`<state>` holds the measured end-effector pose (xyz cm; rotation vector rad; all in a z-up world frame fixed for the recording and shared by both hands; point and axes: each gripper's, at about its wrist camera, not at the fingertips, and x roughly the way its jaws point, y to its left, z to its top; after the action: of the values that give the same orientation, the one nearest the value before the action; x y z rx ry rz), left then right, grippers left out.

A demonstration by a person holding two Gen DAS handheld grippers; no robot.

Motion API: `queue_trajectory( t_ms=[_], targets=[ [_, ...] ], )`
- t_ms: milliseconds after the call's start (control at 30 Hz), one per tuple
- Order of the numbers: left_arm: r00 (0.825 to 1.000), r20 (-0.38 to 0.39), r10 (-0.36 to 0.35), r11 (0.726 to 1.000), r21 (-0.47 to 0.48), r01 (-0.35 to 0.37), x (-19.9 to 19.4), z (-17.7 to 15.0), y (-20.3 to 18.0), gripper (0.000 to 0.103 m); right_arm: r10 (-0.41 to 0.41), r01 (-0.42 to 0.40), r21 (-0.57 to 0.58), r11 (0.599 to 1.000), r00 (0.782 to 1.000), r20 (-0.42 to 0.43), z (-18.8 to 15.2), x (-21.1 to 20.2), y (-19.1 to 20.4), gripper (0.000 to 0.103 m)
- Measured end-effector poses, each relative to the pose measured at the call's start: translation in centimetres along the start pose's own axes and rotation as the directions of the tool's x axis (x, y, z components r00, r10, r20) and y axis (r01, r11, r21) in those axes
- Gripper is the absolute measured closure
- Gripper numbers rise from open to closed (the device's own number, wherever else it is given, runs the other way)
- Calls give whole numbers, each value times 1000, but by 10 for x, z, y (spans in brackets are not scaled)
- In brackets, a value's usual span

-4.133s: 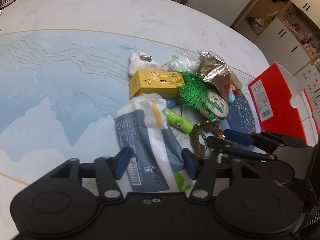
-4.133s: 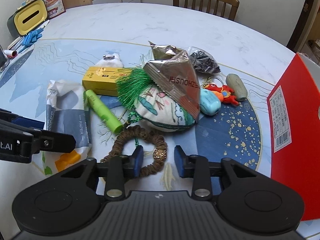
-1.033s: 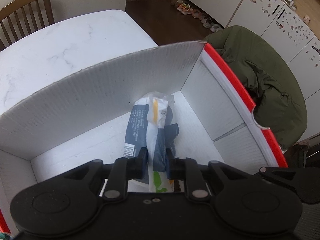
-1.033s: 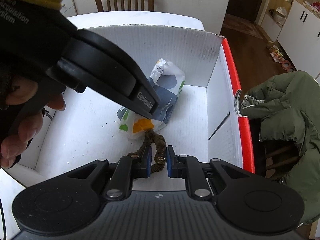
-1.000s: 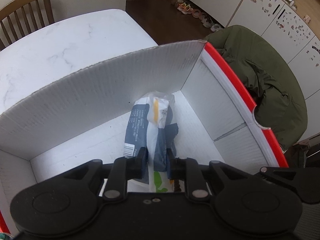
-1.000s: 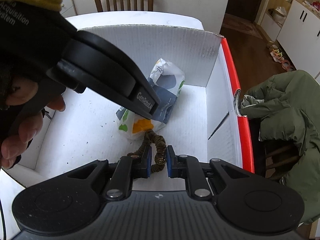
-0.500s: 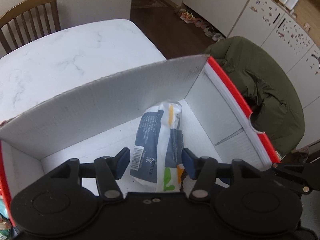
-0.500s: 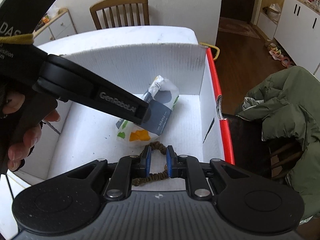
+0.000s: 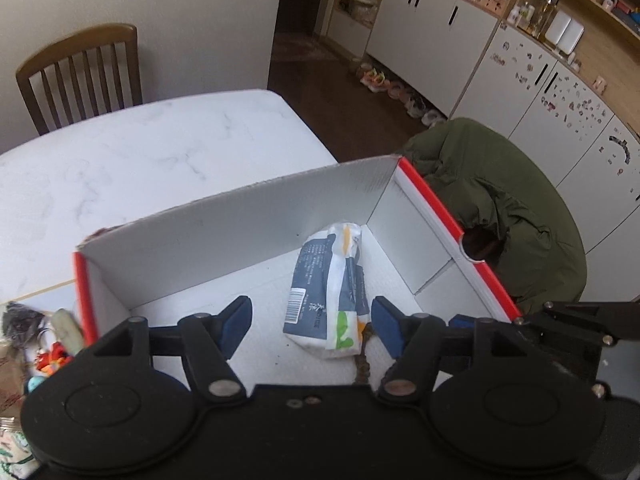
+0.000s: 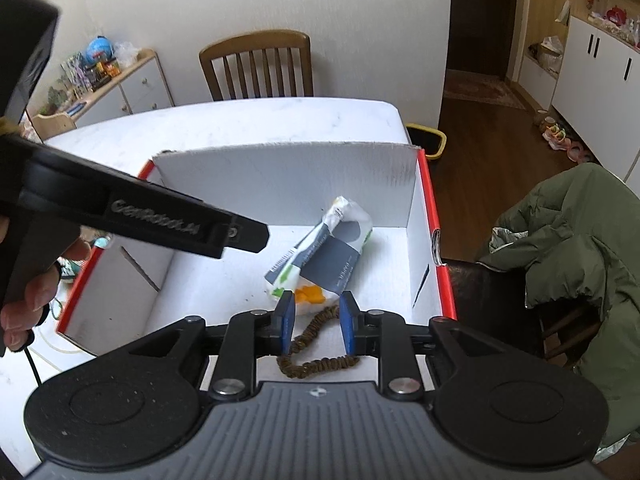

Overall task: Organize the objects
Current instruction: 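Open both tools to release the bracelet and paper bag in the box, then withdraw both tools from the box back toward the pile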

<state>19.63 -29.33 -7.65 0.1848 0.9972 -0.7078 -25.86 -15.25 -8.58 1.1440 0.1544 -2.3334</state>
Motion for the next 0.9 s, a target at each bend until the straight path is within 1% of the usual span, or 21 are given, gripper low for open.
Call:
queue_trajectory(
  t_ms=[200,300,400,467,600,633,700,733,767,800,900],
  targets=[
    [998,54,7,1000,10,-8,-27,-9,3,35,8,-9,10,1000,1000,28,-2,-13,8,80],
    [997,80,13,1000,15,-15,-41,-15,8,32,12,-12,9,1000,999,46,-3,-21,16,80],
    [994,110,19,999,24,-22,-57,-22,14,29,10,-11,8,1000,998,69,-4,-27,26,80],
    [991,130,24,999,33,-29,-67,-28,19,26,11,-12,15,1000,997,81,-3,-31,32,80],
    [986,162,37,999,30,-42,-87,-42,34,24,6,-8,20,1000,995,97,-3,-37,46,79],
    [985,171,37,999,28,-42,-93,-45,38,24,5,-7,19,1000,995,100,-3,-39,50,78],
    [981,187,42,998,28,-49,-103,-52,46,21,-6,5,14,1000,994,110,-4,-42,59,67],
    [980,195,47,998,28,-54,-108,-55,50,21,-14,13,13,1000,993,120,-4,-43,64,63],
    [978,201,49,998,26,-55,-113,-58,54,20,-17,15,13,1000,991,130,-5,-45,68,57],
    [977,207,46,998,25,-53,-118,-60,58,20,-18,16,14,1000,990,137,-5,-46,72,54],
    [973,225,50,998,23,-57,-130,-69,71,17,-25,22,17,1000,989,148,-5,-49,85,53]
  ],
)
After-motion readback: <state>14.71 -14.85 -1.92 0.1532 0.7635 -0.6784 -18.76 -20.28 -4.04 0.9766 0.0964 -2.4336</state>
